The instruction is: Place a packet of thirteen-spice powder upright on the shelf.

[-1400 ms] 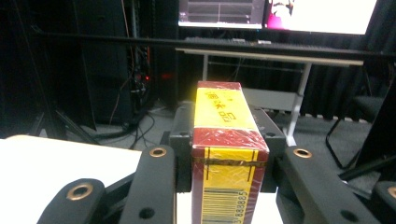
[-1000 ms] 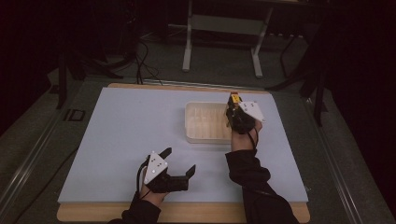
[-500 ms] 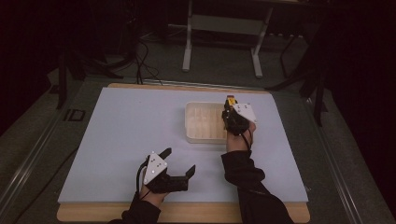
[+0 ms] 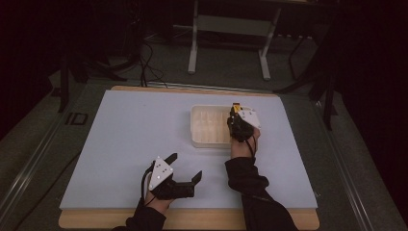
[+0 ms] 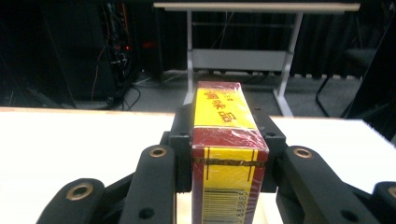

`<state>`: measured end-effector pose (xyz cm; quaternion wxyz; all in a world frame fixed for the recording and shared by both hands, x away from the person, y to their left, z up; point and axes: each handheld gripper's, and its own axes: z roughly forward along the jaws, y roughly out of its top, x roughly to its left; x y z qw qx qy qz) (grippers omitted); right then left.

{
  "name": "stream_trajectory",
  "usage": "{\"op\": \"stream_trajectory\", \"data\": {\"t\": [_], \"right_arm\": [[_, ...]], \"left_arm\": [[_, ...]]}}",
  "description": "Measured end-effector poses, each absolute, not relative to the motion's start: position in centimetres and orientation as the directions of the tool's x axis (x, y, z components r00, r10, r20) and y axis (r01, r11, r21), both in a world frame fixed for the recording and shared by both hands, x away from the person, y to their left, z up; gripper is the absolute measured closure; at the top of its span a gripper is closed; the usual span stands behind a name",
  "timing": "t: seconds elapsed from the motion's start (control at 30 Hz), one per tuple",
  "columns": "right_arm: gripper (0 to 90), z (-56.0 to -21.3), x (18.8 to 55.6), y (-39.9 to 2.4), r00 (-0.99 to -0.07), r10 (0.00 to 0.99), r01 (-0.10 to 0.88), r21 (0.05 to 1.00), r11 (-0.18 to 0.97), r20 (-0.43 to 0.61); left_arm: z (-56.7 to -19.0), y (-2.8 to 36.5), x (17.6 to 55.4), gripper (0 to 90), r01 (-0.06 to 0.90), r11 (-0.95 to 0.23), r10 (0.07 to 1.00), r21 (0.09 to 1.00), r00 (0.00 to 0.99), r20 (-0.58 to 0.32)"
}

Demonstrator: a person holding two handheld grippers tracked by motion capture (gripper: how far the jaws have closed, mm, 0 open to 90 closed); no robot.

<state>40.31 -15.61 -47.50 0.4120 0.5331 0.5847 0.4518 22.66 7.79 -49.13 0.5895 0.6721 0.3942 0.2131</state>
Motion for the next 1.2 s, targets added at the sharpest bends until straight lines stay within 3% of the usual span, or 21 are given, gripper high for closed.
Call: {"op": "stream_trajectory", "data": {"t": [0.63,0.97,1.07,1.2], "right_arm": [[65.4,-49.9,39.9,-15.8,-0.109,0.994,0.297,0.954,0.029,0.004],[34.2,-47.7,39.8,-16.9,-0.211,0.977,0.310,0.950,0.045,0.022],[19.8,-46.7,39.4,-17.5,-0.306,0.952,0.312,0.947,0.073,0.027],[12.8,-45.6,38.8,-18.0,-0.405,0.914,0.308,0.945,0.110,0.025]], "left_arm": [[-49.3,7.7,22.7,0.7,0.280,-0.003,0.784,0.960,0.597,-0.171],[-49.2,7.8,22.8,0.7,0.277,-0.005,0.788,0.961,0.593,-0.167],[-49.2,7.8,22.8,0.7,0.278,-0.005,0.786,0.961,0.594,-0.168],[-49.2,7.7,22.8,0.7,0.276,-0.011,0.787,0.961,0.595,-0.162]]}}
